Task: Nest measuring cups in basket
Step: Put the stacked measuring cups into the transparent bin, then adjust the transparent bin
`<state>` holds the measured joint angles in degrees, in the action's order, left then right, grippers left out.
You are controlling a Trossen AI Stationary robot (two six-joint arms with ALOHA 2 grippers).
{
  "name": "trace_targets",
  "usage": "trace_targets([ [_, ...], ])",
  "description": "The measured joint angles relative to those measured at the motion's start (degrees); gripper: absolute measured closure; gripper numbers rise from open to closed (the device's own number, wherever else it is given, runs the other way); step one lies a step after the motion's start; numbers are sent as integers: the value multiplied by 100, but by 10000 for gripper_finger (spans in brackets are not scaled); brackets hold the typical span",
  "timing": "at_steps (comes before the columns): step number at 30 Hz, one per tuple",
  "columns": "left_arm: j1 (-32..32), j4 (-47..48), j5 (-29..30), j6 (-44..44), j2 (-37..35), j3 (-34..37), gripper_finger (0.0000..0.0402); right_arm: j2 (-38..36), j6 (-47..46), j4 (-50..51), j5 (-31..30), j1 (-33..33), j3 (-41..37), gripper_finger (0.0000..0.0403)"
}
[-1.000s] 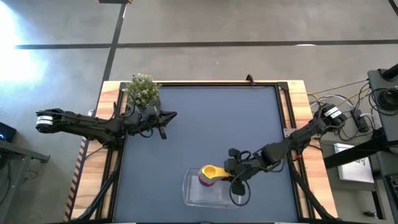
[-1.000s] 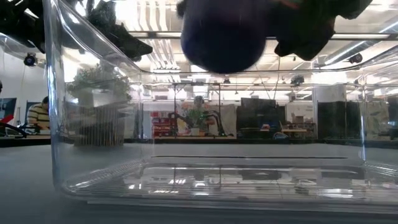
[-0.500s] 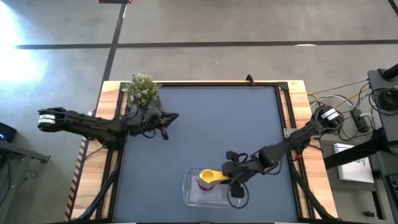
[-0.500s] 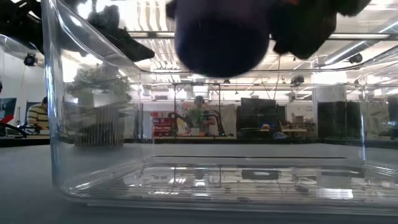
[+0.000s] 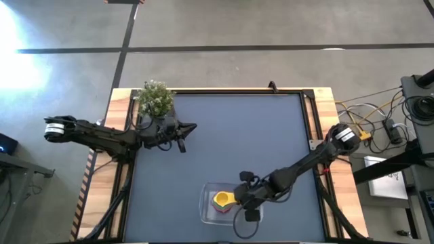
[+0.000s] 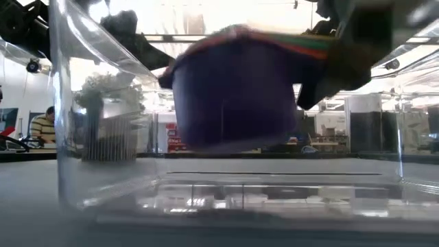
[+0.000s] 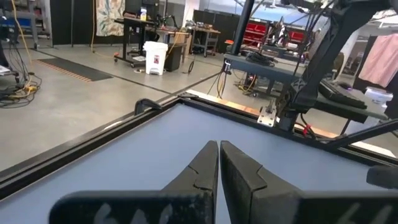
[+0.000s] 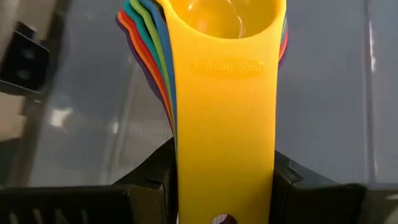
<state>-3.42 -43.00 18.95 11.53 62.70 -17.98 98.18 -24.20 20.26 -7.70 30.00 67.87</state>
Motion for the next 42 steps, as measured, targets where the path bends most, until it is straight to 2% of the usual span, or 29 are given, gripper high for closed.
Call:
trace_targets([
  [12, 0, -18, -196, 103, -11, -2, 402, 471, 138, 198, 6, 0, 226, 274],
  [19, 0, -18, -200, 120, 2, -2, 402, 227, 123, 192, 194, 13, 224, 154],
  [23, 0, -10, -211, 144, 2, -2, 402, -32, 83, 290, 255, 13, 220, 126],
  [30, 2, -29, -349, 164, 2, -2, 402, -432, 60, 369, 128, 50, 206, 130],
  [39, 4, -32, -358, 203, 2, -2, 402, -438, 220, 493, -44, 35, 169, 142],
  [42, 4, -29, -447, 203, 2, -2, 402, -542, 403, 497, -561, 47, 159, 148],
])
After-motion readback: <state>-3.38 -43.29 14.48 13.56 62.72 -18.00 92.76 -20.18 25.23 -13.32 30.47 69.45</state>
